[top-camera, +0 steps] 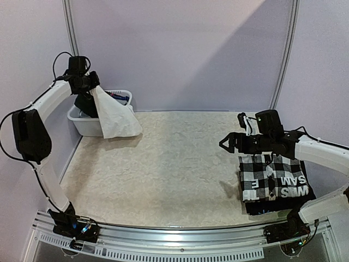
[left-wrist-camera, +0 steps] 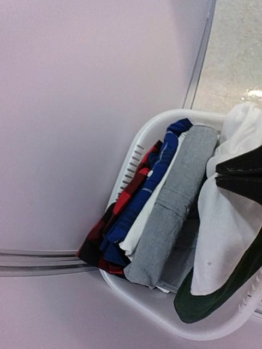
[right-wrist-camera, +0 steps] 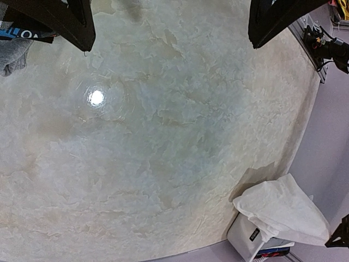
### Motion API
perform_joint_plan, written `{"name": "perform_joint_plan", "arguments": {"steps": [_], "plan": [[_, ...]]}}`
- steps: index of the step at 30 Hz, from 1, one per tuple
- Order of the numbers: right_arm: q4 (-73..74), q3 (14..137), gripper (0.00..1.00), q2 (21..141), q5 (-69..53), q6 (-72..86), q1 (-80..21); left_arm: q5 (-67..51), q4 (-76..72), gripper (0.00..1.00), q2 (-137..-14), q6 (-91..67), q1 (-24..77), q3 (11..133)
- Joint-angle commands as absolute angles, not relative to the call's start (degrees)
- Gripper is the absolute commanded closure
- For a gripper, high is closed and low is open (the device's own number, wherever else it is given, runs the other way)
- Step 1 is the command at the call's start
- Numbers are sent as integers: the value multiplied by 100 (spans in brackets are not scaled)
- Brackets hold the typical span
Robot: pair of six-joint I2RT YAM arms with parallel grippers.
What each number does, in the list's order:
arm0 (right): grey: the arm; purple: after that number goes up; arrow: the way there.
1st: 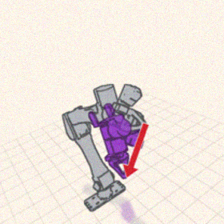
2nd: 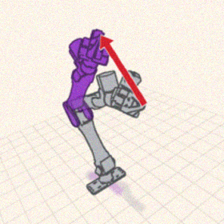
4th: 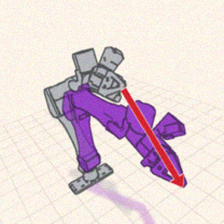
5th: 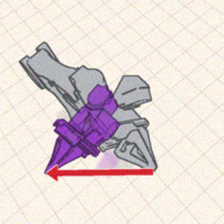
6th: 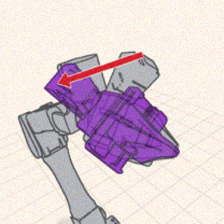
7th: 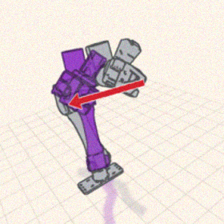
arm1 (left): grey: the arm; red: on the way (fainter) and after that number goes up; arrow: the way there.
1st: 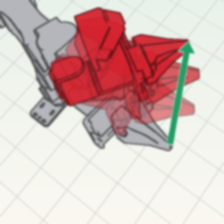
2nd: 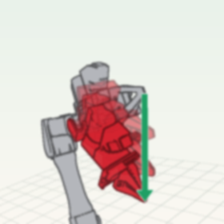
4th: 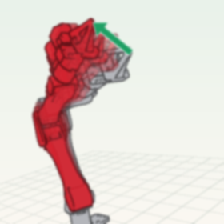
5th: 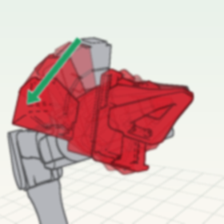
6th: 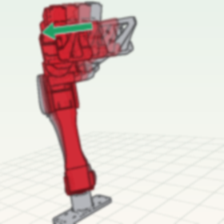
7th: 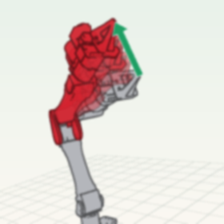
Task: Fold and stack the mixed laundry pile
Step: Adjust the crumpled T-shirt in the bin.
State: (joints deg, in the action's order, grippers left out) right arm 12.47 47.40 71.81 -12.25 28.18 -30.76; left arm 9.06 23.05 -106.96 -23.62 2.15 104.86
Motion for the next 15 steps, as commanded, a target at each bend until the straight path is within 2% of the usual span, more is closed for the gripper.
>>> {"name": "perform_joint_plan", "arguments": {"steps": [1,5,10,15], "plan": [[1269,4813,1,7084,-1159,2794,-3113,449,2065,100,-10812,-1781,501,10299],[1239,4784,1,7042,-1160,2810,-3120,216,2703,100,-11277,-987,1237,11143],[1235,4766,1,6990,-1178,2838,-3119,288,4193,100,-12563,-440,1779,12817],[1246,4753,1,6985,-1160,2841,-3126,198,4095,100,-12595,-251,2183,12405]]}}
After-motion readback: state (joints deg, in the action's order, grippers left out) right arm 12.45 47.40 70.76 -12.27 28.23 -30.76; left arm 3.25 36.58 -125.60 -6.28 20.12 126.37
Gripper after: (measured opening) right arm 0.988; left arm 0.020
